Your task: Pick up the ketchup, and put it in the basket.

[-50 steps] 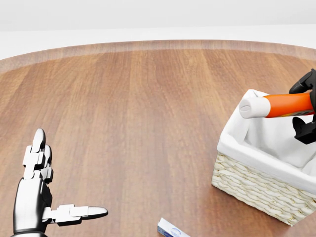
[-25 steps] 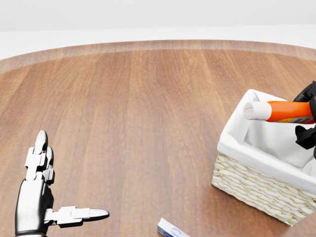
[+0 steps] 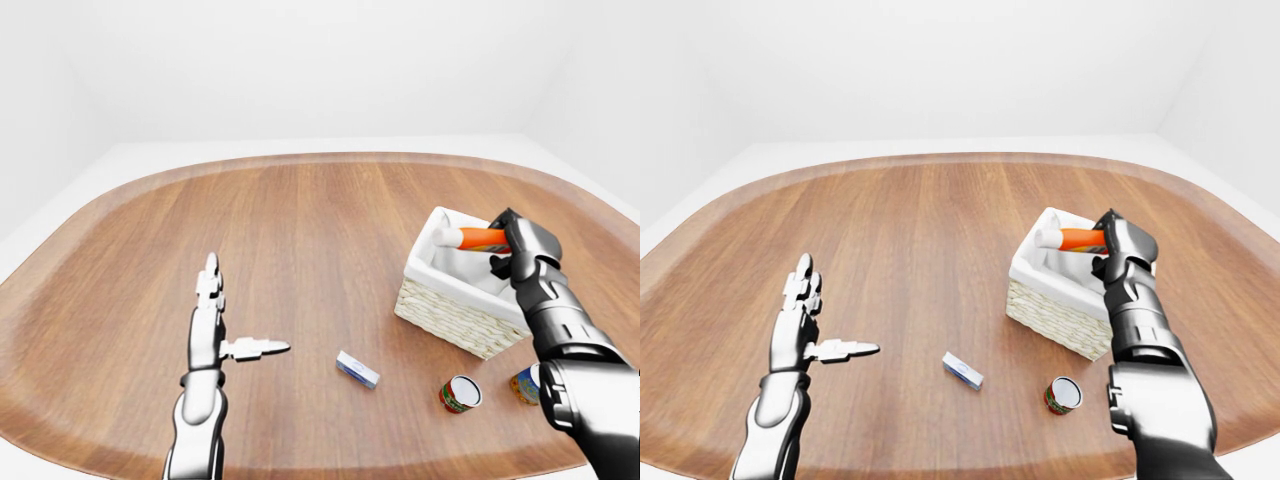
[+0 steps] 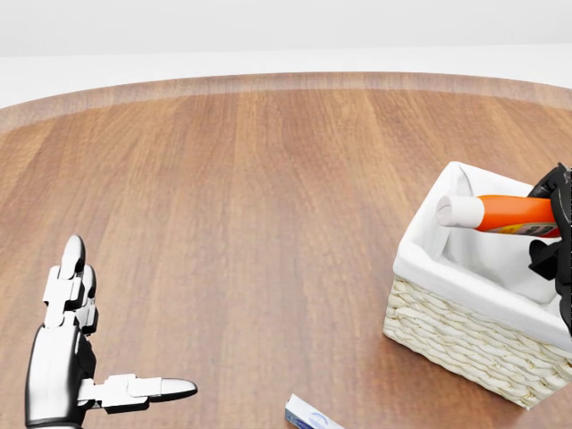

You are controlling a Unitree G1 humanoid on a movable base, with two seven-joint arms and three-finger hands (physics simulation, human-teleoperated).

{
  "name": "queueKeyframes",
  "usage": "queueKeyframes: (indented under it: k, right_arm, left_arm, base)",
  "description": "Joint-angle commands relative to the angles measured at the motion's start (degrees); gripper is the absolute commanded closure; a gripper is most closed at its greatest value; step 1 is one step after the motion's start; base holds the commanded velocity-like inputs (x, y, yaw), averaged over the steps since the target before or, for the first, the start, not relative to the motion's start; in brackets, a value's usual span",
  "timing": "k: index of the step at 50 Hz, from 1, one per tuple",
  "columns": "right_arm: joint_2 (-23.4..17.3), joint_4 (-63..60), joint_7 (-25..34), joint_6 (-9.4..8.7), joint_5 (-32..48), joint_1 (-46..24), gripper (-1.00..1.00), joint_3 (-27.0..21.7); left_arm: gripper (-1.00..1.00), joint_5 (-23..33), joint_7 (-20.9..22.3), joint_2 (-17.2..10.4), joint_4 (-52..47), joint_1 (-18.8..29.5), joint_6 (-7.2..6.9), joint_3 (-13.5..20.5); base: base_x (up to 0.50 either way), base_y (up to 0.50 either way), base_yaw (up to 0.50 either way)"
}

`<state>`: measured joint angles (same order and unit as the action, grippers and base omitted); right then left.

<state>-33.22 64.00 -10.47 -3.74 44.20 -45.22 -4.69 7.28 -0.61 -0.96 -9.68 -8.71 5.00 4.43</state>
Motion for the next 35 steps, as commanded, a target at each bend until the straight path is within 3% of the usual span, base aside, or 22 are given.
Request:
queueKeyframes:
  k: [1, 35]
  right_arm:
    - [0.50, 4.81, -3.27, 1.74, 1.10, -2.03, 1.00, 0.40]
    - [1.52, 8.93, -5.49, 2.96, 1.07, -2.51, 1.00, 1.26]
  left_arm:
    - [-1.00, -0.21, 0.20, -0.02, -0.11, -0.10, 0.00, 0.28]
    - [-1.00, -0.02, 0.13, -0.09, 0.47, 0.13, 0.00, 0.41]
  base:
    - [0.00, 0.00, 0.00]
    - [0.00, 0.00, 0.00]
